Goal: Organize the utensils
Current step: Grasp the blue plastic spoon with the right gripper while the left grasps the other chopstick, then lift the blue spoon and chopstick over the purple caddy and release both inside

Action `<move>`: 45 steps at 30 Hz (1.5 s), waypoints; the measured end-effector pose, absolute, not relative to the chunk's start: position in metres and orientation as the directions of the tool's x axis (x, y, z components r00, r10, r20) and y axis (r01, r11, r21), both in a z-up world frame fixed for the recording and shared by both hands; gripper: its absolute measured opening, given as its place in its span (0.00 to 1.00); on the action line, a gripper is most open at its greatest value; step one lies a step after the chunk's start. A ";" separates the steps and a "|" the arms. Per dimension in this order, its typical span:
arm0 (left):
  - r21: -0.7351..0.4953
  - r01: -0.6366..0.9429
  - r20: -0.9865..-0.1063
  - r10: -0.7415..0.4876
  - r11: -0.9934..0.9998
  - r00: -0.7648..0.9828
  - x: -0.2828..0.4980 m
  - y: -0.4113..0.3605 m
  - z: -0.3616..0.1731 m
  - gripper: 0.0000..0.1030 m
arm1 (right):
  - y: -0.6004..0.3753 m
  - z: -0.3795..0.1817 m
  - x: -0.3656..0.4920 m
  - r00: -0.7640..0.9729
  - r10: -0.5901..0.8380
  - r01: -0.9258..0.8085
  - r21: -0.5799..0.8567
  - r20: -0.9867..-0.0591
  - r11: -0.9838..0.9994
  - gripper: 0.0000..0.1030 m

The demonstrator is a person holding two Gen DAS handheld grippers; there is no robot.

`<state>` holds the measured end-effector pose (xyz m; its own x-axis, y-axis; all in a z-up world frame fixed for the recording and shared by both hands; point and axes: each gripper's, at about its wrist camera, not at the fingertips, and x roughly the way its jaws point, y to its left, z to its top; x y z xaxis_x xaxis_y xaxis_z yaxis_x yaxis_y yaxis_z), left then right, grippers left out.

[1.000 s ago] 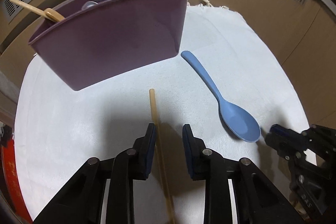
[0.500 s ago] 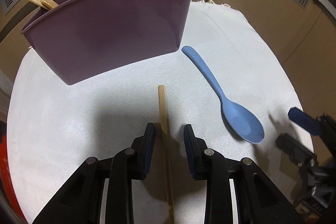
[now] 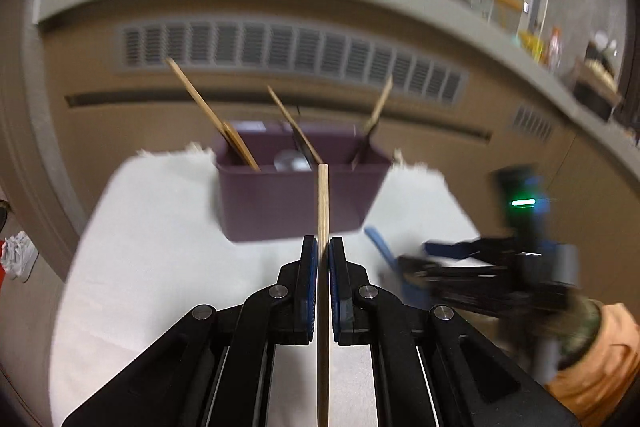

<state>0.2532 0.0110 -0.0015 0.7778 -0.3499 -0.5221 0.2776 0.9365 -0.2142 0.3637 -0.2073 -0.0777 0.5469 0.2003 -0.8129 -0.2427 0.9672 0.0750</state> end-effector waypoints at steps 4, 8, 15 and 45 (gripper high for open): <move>-0.251 0.297 -0.474 -0.385 0.921 0.792 0.244 0.034 0.008 0.06 | -0.195 -0.093 0.392 0.515 0.137 -0.191 0.042 -0.846 0.981 0.35; -0.328 0.306 -0.447 -0.432 0.894 0.783 0.241 0.048 0.006 0.06 | -0.186 -0.101 0.405 0.500 0.097 -0.170 0.012 -0.861 0.985 0.31; -0.371 0.290 -0.428 -0.439 0.882 0.790 0.237 0.057 0.001 0.06 | -0.180 -0.086 0.382 0.519 0.111 -0.215 -0.003 -0.847 0.977 0.11; -0.086 0.329 -0.092 -0.336 0.940 0.937 0.238 0.000 0.165 0.06 | -0.203 0.171 0.257 0.925 0.300 -0.312 -0.014 -0.235 0.950 0.11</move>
<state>0.2376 0.0003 0.1646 0.9373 -0.3361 -0.0922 0.3287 0.9405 -0.0865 0.2569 -0.2028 0.1706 0.9246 0.3002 -0.2347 -0.3120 0.9500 -0.0141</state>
